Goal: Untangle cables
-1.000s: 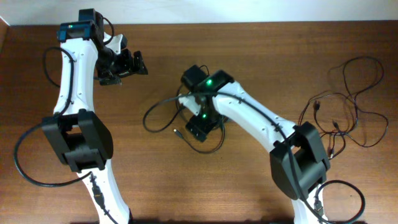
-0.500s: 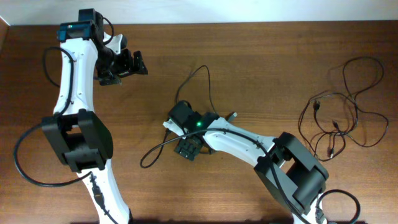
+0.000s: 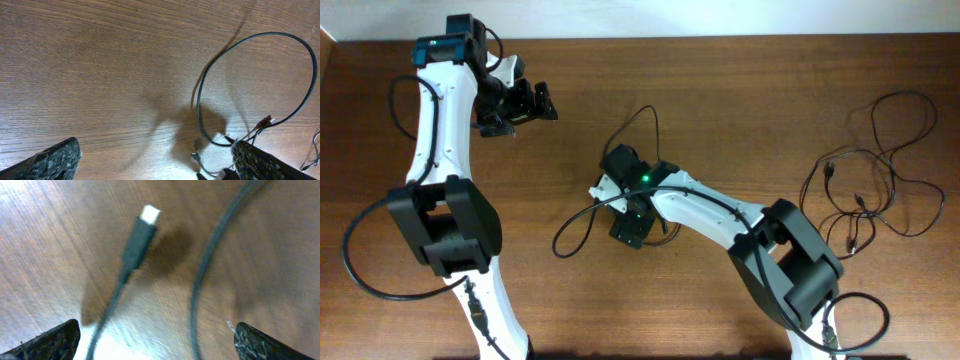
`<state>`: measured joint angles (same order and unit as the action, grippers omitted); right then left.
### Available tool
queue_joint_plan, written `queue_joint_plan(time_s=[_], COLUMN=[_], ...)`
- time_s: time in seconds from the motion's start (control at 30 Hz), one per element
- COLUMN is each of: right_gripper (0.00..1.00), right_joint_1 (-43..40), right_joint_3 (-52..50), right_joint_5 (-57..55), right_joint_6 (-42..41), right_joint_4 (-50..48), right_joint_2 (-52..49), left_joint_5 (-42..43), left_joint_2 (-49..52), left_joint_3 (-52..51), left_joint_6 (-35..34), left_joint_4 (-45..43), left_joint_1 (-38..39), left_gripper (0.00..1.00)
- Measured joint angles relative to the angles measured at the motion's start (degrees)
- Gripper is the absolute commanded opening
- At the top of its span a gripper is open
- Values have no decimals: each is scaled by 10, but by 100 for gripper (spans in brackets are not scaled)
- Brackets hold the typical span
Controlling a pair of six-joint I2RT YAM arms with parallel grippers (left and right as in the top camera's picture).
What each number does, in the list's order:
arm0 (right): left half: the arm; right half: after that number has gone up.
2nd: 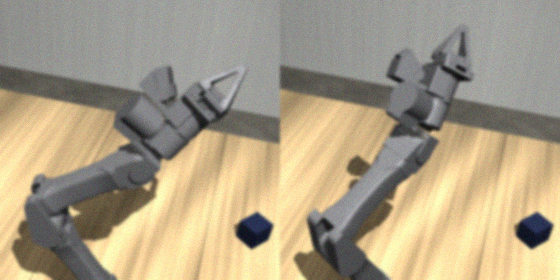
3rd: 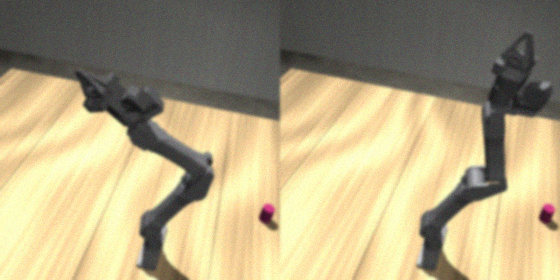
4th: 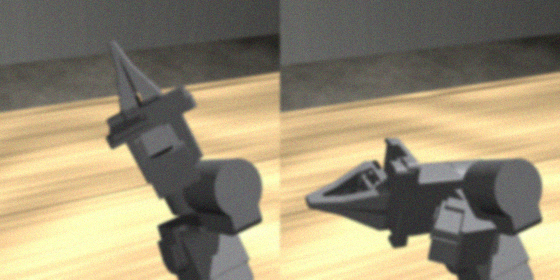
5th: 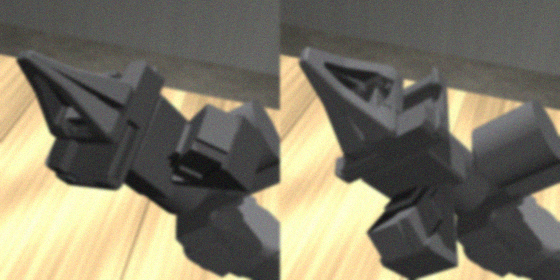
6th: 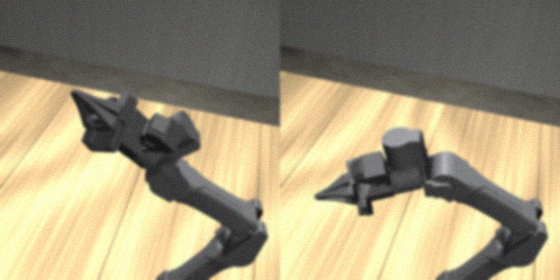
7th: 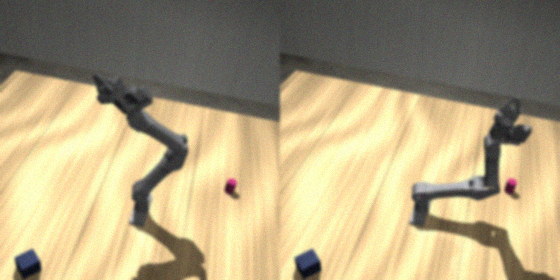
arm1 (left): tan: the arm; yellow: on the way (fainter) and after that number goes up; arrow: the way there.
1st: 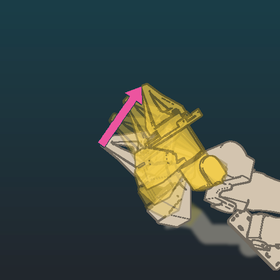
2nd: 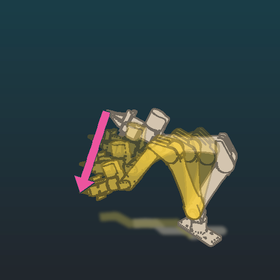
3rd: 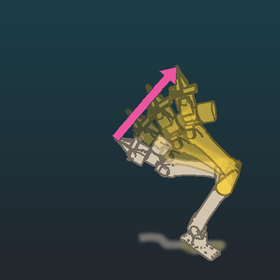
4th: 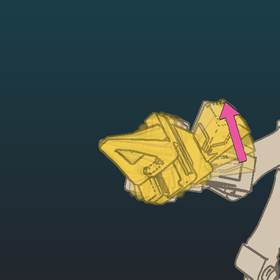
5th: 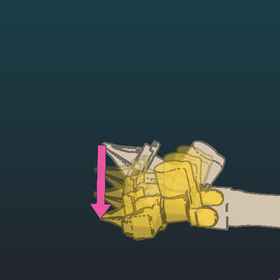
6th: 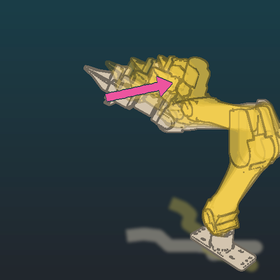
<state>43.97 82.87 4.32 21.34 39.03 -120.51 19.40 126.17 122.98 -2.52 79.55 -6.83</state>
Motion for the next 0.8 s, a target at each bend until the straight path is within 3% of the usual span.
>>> queue_joint_plan(time_s=[0.03,0.1,0.13,0.17,0.23,0.27,0.57,0.63,0.8], right_gripper=[99,84,63,34,10,4,4,12,4], right_joint_1=[0,0,0,0,0,0,0,0,0], right_joint_3=[3,7,8,10,13,14,29,43,49], right_joint_5=[6,9,9,10,12,12,34,42,44], right_joint_6=[1,3,5,7,5,4,-69,-77,-95], right_joint_4=[0,0,2,7,26,39,105,111,46], right_joint_2=[-2,-5,-6,-7,-7,-7,-7,-7,-7], left_joint_5=[0,0,0,0,0,0,0,0,0], left_joint_2=[0,0,0,0,0,0,0,0,0], left_joint_3=[0,0,0,0,0,0,0,0,0], left_joint_6=[0,0,0,0,0,0,0,0,0], left_joint_4=[0,0,0,0,0,0,0,0,0], left_joint_1=[0,0,0,0,0,0,0,0,0], left_gripper=[99,99,99,99,99,99,99,99,99])
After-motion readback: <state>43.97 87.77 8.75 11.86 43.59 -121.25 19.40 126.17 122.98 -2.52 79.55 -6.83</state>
